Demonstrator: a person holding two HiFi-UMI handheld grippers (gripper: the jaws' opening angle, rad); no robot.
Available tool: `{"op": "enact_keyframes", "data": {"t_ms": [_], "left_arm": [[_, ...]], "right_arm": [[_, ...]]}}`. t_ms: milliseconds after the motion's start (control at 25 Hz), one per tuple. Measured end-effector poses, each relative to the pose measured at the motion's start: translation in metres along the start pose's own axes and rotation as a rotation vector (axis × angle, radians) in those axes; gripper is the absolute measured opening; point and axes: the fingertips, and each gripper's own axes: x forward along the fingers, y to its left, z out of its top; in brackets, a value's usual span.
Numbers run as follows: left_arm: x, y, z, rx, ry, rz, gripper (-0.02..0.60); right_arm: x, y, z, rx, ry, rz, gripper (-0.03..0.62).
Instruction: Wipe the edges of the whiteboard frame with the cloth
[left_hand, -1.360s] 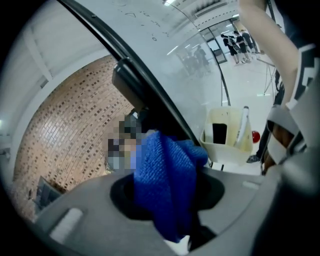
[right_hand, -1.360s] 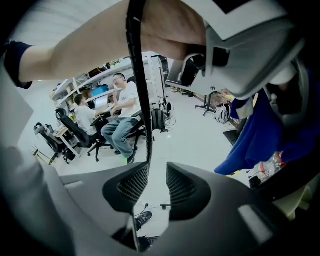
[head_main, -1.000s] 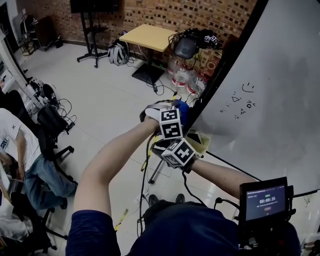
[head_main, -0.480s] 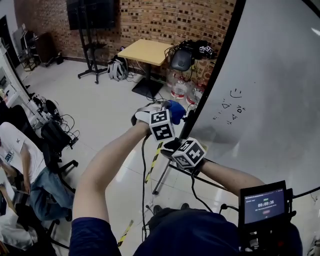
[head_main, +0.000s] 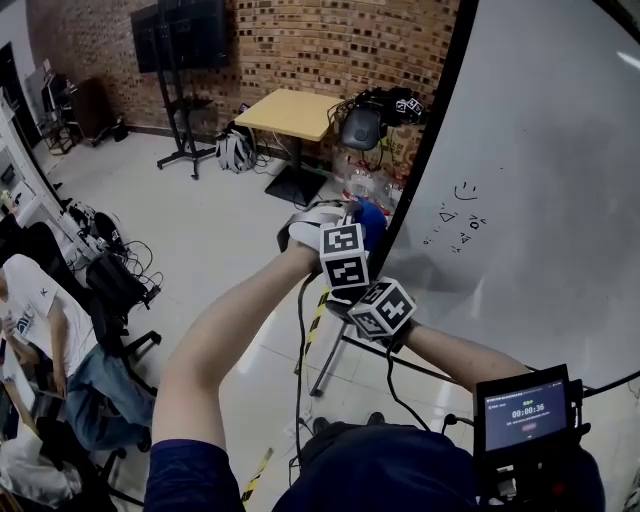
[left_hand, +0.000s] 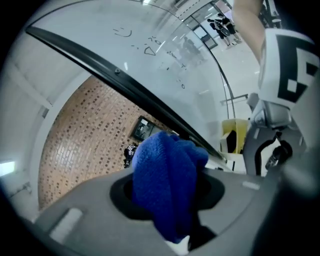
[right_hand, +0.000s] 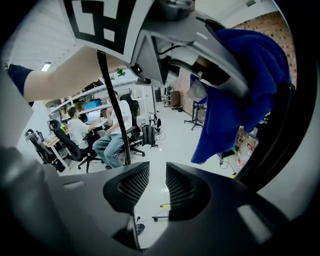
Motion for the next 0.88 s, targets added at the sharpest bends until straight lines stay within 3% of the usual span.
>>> {"op": "enact_keyframes", "data": {"t_ms": [240,440,880], "left_arm": [[-0.015,0.014,0.022,-0.02,-0.056,0.0,0.156],[-0.029,0.03,0.036,0.027,-0.049,0.024,0.156],[-0.061,0.084,0.06,0.023,-0.087,0.093,0.156]], "right_arm": [[-0.004,0.0,0.013,0.021,-0.021,0.013,0.107],[-0.011,0.002,0.028,0.006,-0.031,0.012,0.106],[-0.05,-0.006,0.083,-0.044,-0.1,0.002,0.101]]}}
